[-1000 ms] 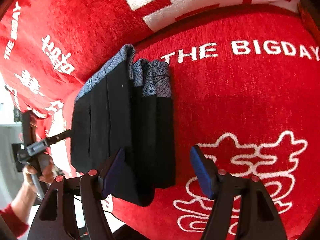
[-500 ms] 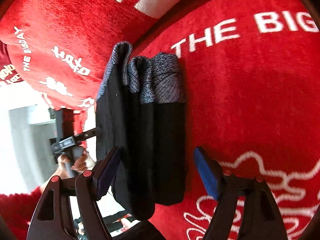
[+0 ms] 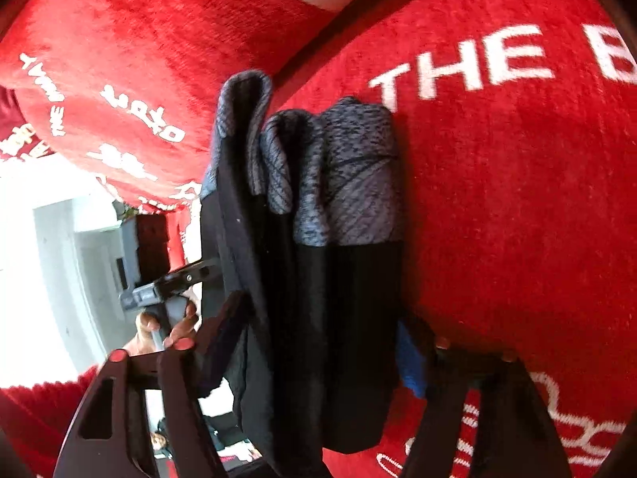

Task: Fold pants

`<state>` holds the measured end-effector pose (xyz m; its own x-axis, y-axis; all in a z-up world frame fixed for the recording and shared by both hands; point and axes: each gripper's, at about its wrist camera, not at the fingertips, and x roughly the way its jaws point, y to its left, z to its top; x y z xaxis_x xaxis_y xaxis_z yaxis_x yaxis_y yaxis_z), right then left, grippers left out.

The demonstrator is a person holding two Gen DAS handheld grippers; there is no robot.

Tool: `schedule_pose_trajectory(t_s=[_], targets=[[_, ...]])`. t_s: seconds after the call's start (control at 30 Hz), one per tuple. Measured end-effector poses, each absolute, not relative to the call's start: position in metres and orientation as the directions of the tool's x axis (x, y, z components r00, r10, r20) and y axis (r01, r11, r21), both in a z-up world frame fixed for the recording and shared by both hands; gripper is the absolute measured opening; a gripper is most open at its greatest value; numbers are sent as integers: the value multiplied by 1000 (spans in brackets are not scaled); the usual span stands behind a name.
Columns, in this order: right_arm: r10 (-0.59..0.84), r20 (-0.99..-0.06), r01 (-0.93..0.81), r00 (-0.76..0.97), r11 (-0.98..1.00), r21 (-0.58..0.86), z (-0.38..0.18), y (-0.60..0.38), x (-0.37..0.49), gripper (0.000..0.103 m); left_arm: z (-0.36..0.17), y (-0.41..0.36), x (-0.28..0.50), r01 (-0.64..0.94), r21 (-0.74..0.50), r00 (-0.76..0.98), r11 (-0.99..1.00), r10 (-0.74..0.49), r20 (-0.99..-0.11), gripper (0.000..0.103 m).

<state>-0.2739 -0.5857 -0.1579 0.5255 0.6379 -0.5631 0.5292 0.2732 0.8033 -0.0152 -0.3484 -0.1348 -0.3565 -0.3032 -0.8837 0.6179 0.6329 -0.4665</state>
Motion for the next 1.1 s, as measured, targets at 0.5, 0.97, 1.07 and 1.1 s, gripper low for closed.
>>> schedule_pose_trajectory(t_s=[0.5,0.97,1.07,1.1], targets=[[631,-484,457,607,221,862,-106,-549,-293,40,-68,-324,-46,663,-434,-269,610,-346,-899,68],[620,-542,536,568,221,815,-113,-478,-339,40,-72,-245,-86,665,-421,-308,616,-287,-907,68],[598,-594,562,537,271,781,-118,-471,-338,44,-86,-234,-86,651,-406,-292,642,-281,-914,77],[587,-612,570,531,287,770,-119,-470,-338,45,-87,-232,-86,655,-387,-271,649,-276,-922,82]])
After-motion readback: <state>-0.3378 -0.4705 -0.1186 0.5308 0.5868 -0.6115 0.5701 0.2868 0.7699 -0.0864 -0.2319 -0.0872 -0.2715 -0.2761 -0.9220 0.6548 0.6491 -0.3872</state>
